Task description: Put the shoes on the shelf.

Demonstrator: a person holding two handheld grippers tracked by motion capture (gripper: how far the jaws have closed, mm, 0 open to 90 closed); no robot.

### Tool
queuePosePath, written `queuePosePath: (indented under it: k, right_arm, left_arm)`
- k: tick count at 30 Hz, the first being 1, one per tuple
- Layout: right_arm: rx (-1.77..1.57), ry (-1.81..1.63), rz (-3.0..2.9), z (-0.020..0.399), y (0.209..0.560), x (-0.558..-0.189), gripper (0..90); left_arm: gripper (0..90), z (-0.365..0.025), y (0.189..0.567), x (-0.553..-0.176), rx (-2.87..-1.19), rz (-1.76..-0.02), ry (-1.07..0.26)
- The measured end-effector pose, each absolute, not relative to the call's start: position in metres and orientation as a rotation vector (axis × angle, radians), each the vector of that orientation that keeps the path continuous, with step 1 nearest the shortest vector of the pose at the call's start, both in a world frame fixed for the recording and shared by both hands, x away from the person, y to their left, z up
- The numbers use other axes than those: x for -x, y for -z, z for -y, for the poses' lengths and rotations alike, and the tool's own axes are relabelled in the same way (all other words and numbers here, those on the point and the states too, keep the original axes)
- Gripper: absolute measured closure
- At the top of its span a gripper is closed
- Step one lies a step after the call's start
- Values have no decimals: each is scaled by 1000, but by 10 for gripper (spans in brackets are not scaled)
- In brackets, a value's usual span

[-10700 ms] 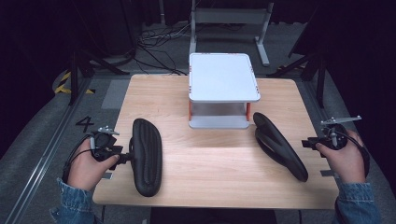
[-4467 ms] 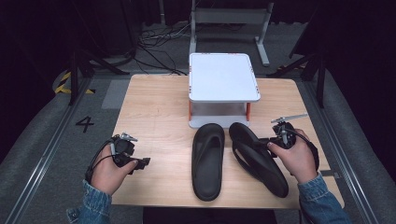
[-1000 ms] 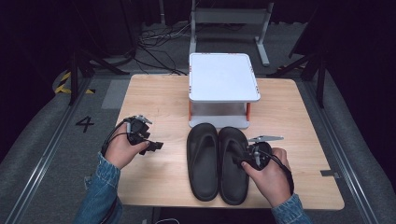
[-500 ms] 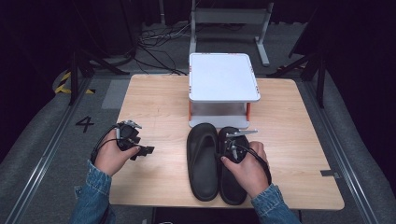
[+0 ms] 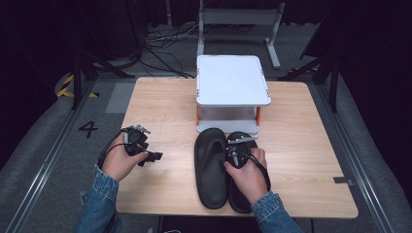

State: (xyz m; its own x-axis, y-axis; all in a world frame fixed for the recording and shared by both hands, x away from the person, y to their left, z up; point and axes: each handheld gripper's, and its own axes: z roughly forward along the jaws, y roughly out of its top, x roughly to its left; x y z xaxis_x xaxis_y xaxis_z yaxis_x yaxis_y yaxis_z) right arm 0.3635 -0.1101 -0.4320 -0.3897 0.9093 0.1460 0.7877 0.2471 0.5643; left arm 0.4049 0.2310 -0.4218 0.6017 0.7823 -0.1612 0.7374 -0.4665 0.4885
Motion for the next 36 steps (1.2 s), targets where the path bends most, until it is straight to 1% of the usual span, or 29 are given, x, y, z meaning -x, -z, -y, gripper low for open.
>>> queuePosePath:
  k: [1, 5, 10, 14, 20, 26, 36]
  right_arm:
    - [-1618, -864, -2289, 110, 432, -363, 481]
    - [-1640, -933, -2255, 112, 436, -361, 626]
    - [-1642, -924, -2221, 113, 437, -360, 683]
    - [-1663, -959, -2189, 117, 438, -359, 754]
    - [-1671, -965, -2178, 120, 436, -361, 756]
    - [-1658, -995, -2118, 127, 424, -367, 755]
    - [-1692, -1010, -2011, 133, 404, -406, 754]
  left_arm:
    - [255, -230, 422, -405, -2315, -1202, -114]
    - [255, -227, 424, -407, -2322, -1196, -112]
    - [255, -226, 425, -407, -2326, -1192, -106]
    - [255, -227, 426, -407, -2327, -1193, -103]
    - [255, -228, 427, -406, -2327, -1203, -100]
    - [255, -229, 427, -407, -2330, -1200, -99]
    - [256, -231, 426, -407, -2317, -1201, -97]
